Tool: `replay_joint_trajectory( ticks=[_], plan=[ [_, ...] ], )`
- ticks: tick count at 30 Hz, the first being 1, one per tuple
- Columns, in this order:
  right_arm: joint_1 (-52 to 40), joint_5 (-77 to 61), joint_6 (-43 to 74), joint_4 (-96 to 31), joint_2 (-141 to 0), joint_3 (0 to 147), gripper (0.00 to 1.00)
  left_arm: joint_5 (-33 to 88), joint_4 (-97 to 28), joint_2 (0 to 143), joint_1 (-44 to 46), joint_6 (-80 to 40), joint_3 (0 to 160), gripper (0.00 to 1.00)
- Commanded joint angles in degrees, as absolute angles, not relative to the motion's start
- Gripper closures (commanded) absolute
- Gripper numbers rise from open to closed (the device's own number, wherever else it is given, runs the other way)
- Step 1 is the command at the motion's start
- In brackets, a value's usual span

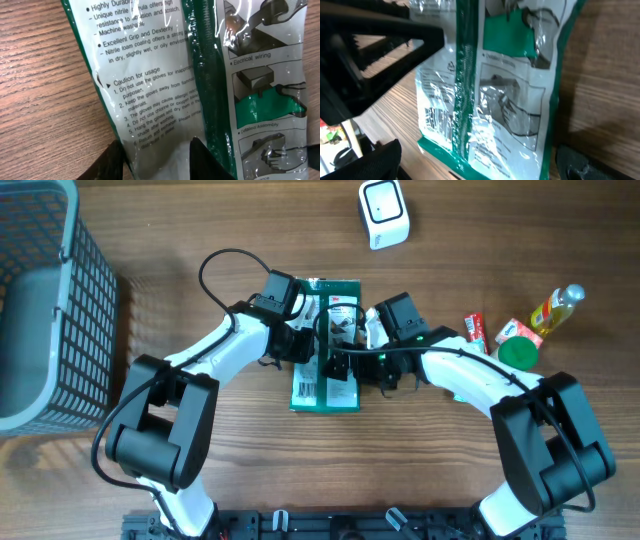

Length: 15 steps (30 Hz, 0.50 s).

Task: Scan the item barcode
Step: 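Grasp the gloves pack with both grippers and hand it to the right gripper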

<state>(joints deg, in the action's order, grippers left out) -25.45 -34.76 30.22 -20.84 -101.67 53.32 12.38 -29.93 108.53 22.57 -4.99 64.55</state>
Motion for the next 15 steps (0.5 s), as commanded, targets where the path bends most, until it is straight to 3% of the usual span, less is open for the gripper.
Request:
replay_joint_trajectory(
  ticks=[1,9,15],
  plan=[
    [-26.6,-36.1,30.2,-21.8,-101.8,52.7,0.02,12.8,-29.9,111.0,23.0,-4.9,63.2,0.69],
    [-30.8,-34.3,31.6,-21.4,-101.8,52.8,0.02,12.8,-29.7,111.0,23.0,-4.9,63.2,0.66],
    [-23.8,-32.0,28.6,-19.8,-101.8,52.8,0.02,12.8,-29.5,111.0,23.0,-4.9,63.2,0.69]
  ],
)
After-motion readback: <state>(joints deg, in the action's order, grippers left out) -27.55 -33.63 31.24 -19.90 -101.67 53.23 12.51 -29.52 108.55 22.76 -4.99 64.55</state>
